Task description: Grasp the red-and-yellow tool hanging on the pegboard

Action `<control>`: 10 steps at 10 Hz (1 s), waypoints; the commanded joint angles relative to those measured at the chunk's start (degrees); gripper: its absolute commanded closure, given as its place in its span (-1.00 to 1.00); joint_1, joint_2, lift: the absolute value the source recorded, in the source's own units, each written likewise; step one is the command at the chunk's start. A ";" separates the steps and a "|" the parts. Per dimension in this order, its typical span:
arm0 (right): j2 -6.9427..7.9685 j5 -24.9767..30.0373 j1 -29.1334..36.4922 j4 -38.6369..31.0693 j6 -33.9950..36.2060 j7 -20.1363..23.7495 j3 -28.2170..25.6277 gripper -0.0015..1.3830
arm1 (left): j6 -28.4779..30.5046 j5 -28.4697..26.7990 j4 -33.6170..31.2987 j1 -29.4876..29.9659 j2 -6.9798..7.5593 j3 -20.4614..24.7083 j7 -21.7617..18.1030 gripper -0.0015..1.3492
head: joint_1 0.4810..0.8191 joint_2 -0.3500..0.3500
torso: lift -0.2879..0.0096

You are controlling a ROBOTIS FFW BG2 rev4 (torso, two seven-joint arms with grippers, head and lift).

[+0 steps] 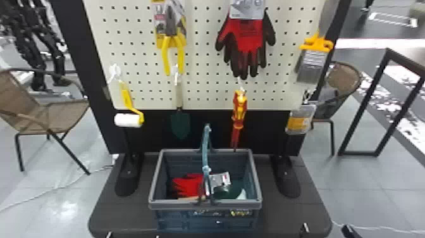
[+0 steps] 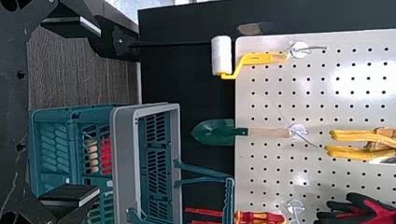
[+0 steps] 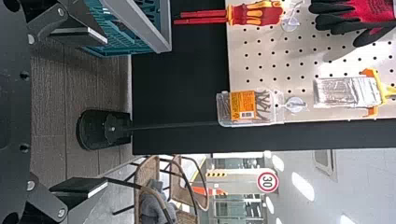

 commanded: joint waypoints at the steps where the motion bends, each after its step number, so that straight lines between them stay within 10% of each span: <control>1: -0.01 0.00 0.11 -0.35 0.41 0.00 0.00 -0.67 | -0.07 0.00 0.00 0.00 -0.01 0.00 0.00 -0.82 | -0.60 0.00 | 0.26; 10: -1.77 -0.88 -7.63 -1.67 8.85 7.91 -0.18 -0.66 | 0.19 -0.09 0.09 -0.35 0.16 -0.18 0.00 -0.82 | -0.60 0.00 | 0.26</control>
